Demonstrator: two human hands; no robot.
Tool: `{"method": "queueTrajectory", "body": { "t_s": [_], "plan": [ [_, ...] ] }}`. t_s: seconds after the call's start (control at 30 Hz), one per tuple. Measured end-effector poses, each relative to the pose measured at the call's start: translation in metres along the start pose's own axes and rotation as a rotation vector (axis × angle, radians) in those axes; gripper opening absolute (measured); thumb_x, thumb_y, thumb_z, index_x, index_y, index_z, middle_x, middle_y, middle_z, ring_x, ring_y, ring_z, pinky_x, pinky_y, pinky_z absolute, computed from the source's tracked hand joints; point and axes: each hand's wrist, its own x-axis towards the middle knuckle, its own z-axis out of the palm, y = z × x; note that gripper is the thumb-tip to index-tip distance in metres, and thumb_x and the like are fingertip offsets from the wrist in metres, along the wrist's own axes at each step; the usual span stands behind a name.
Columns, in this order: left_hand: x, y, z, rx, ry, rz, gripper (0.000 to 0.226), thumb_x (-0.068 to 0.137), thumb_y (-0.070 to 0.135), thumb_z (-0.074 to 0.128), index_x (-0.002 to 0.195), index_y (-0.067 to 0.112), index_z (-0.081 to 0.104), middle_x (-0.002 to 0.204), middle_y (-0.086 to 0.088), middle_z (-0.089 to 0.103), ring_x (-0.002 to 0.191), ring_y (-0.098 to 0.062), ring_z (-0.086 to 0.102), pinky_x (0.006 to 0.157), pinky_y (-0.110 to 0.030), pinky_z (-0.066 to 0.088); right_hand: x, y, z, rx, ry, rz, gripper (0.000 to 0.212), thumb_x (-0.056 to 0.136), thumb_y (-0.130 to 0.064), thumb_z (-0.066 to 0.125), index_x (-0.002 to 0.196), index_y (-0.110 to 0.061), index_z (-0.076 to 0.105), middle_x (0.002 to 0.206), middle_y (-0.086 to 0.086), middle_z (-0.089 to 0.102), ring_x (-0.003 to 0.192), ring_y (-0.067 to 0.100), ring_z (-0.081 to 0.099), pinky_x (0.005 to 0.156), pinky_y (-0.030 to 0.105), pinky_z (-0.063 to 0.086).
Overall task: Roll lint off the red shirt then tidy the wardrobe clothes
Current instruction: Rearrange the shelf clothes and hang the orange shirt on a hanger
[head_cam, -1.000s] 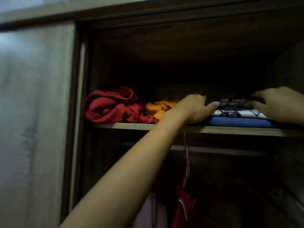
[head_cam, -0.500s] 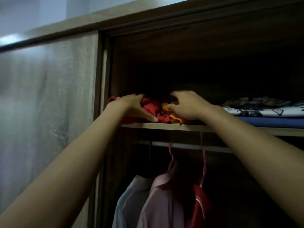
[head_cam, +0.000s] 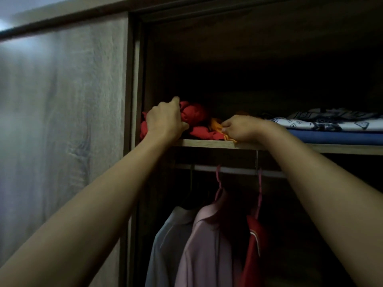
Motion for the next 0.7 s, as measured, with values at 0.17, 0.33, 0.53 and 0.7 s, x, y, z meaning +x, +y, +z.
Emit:
{"method": "queueTrajectory", "body": {
  "t_s": [0.17, 0.33, 0.53, 0.7],
  "plan": [
    [-0.004, -0.003, -0.018, -0.240, 0.156, -0.012, 0.052, 0.077, 0.040, 0.070, 0.120, 0.019, 0.050, 0.100, -0.009, 0.067, 0.091, -0.031, 0.066, 0.080, -0.047, 0.055, -0.004, -0.002, 0.000, 0.055, 0.022, 0.030, 0.034, 0.103, -0.018, 0.036, 0.130, -0.010, 0.056, 0.118, 0.014, 0.061, 0.108, 0.028, 0.056, 0.078, 0.027, 0.035],
    [-0.018, 0.017, -0.071, -0.346, 0.334, 0.022, 0.047, 0.072, 0.047, 0.060, 0.110, 0.021, 0.054, 0.097, -0.008, 0.066, 0.090, -0.028, 0.063, 0.076, -0.040, 0.052, -0.016, -0.005, 0.000, 0.054, 0.062, 0.045, 0.036, 0.102, -0.022, 0.035, 0.131, -0.015, 0.055, 0.122, 0.011, 0.058, 0.109, 0.025, 0.054, 0.086, 0.032, 0.039],
    [-0.042, 0.042, -0.142, -0.364, 0.319, 0.087, 0.044, 0.072, 0.042, 0.062, 0.110, 0.020, 0.055, 0.095, -0.006, 0.067, 0.090, -0.029, 0.063, 0.075, -0.039, 0.050, -0.065, -0.025, -0.019, 1.091, 0.456, -0.137, 0.036, 0.097, -0.047, 0.043, 0.120, -0.026, 0.062, 0.126, 0.001, 0.065, 0.118, 0.016, 0.059, 0.105, 0.040, 0.043],
    [-0.081, 0.076, -0.164, -0.429, -0.003, 0.127, 0.047, 0.075, 0.045, 0.069, 0.116, 0.024, 0.054, 0.099, 0.003, 0.061, 0.096, -0.022, 0.063, 0.075, -0.031, 0.047, -0.149, -0.042, -0.015, 1.352, 0.211, -0.158, 0.063, 0.081, -0.049, 0.069, 0.135, -0.032, 0.043, 0.129, -0.004, 0.060, 0.116, 0.017, 0.060, 0.088, 0.049, 0.055]
  ]
}}
